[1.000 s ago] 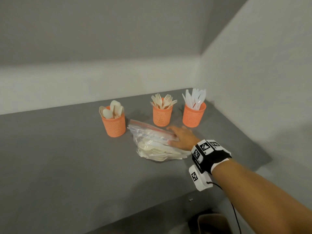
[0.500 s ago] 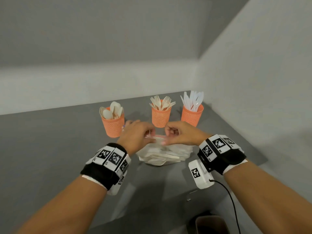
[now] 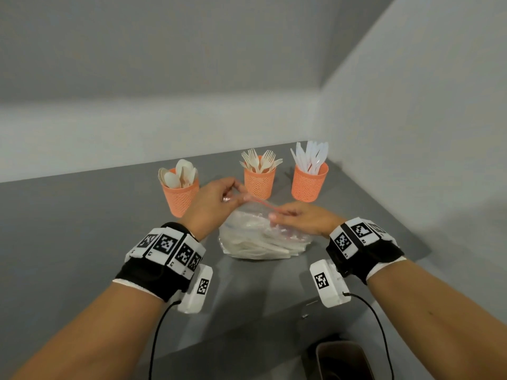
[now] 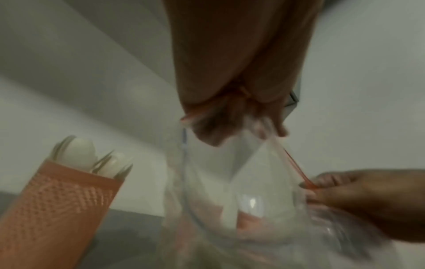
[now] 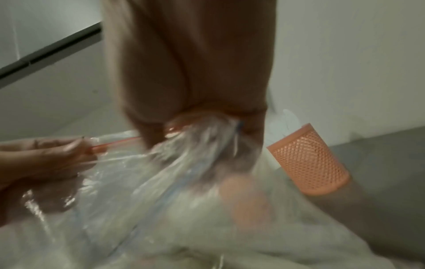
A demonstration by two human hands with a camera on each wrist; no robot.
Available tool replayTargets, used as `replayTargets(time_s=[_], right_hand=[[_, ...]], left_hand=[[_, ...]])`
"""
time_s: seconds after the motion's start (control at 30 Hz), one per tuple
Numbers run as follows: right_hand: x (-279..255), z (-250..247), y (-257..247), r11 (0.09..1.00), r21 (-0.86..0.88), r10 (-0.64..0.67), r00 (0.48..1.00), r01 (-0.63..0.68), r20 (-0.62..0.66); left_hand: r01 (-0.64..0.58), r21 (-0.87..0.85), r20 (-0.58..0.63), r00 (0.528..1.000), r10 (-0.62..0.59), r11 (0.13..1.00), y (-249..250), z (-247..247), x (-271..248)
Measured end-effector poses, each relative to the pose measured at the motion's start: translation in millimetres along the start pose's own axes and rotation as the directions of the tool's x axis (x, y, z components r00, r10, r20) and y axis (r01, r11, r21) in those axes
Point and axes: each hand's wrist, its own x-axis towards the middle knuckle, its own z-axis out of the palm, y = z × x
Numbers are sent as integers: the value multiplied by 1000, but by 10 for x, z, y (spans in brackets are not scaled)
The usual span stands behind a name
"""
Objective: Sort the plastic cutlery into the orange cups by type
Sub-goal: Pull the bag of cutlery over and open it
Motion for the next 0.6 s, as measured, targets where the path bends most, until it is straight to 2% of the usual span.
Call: replayTargets(time_s=[0.03,0.1,0.13,0.2,0.27,0.3,0.33,0.4,0.43,0.5,0.6], right_hand=[[32,-14,35,1000,3,-16,988,16,-154],[83,-59,92,997,67,-2,907,33,-422],[90,-81,106,990,136,23,883,46,-469],[65,-118,90,943,317,31,921,102,-389],[3,-136,76,854,505,4,967,128,-253],[-33,-139,60,818,564,2,979,114,-202],[-72,-134,37,794,603,17,987,84,-160],[-104,-108,14,857,515,100,988,-27,-114],[-111,-85,3,923,372,147,982,-94,-116],[-117,-7,-11,978,113,189,973,-175,-133],[-96,158,65,994,17,105,994,-105,19]], left_hand=[[-2,15,93,996,0,1000,15,-5,-18],[32,71,335,941,-54,997,43,-6,-72],[70,125,428,896,-117,990,55,-4,-113],[160,313,494,815,-305,936,-27,13,-184],[238,516,410,775,-481,823,-187,61,-238],[274,574,332,784,-525,772,-277,95,-266],[318,591,232,813,-534,741,-355,121,-280],[398,554,6,877,-481,732,-437,142,-261],[419,535,-72,888,-455,734,-446,146,-239],[435,525,-90,883,-461,731,-444,152,-195],[416,387,44,883,-467,823,-464,162,-128]])
